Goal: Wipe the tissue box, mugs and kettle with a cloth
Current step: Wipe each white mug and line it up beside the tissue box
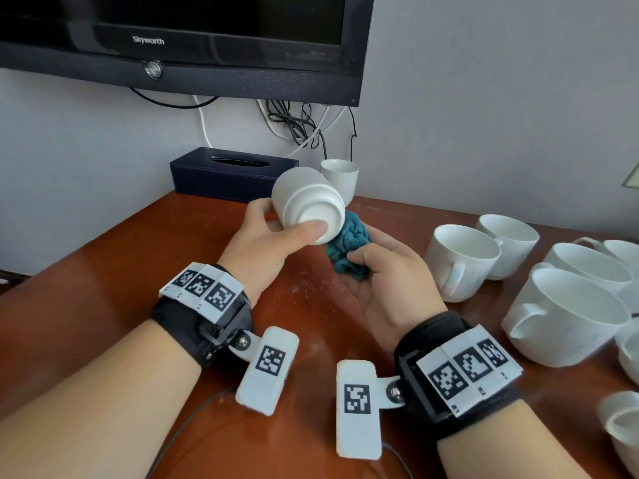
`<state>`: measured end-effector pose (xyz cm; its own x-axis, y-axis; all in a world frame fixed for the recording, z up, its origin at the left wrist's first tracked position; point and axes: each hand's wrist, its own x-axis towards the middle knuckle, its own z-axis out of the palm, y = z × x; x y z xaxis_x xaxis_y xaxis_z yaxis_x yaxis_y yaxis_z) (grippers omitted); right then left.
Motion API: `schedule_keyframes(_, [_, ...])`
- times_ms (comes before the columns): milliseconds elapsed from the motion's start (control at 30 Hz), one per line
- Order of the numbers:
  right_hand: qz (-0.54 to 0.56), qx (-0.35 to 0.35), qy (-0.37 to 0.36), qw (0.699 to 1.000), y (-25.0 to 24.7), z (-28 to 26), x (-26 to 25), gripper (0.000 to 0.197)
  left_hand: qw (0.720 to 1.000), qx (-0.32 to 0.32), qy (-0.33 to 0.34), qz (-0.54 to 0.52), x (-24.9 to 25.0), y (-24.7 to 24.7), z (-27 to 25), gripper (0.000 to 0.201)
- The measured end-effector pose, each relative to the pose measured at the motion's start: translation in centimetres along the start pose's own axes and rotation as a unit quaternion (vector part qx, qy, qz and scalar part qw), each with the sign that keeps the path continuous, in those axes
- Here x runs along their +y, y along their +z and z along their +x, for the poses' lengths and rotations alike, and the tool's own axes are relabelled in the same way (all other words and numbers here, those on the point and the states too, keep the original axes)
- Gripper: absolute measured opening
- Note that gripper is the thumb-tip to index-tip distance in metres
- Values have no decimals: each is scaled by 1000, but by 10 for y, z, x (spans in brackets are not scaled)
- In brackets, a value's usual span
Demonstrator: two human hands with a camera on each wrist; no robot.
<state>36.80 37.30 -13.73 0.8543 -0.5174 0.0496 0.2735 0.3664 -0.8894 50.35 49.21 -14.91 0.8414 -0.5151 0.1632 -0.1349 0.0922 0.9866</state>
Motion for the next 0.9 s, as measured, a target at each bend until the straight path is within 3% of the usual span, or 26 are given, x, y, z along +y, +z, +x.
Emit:
schedule_keyframes(200, [74, 129, 47, 988, -8, 10, 2, 45, 996, -35, -8, -81, 9, 4, -7, 105])
schedule_keyframes(333, [136, 116, 96, 979, -1, 7, 3, 40, 990, -105, -24, -95, 10, 9, -11, 105])
schedule_keyframes(467, [142, 137, 98, 975, -2, 5, 2, 43, 988, -149, -23, -16, 9, 0, -8, 102])
schedule_keyframes(700, [146, 153, 78, 974, -3, 7, 1, 45, 984, -159, 40, 68, 16, -3, -8, 103])
schedule_keyframes(900, [180, 154, 70, 969, -2, 7, 0, 39, 988, -148, 51, 3, 14, -5, -8, 108])
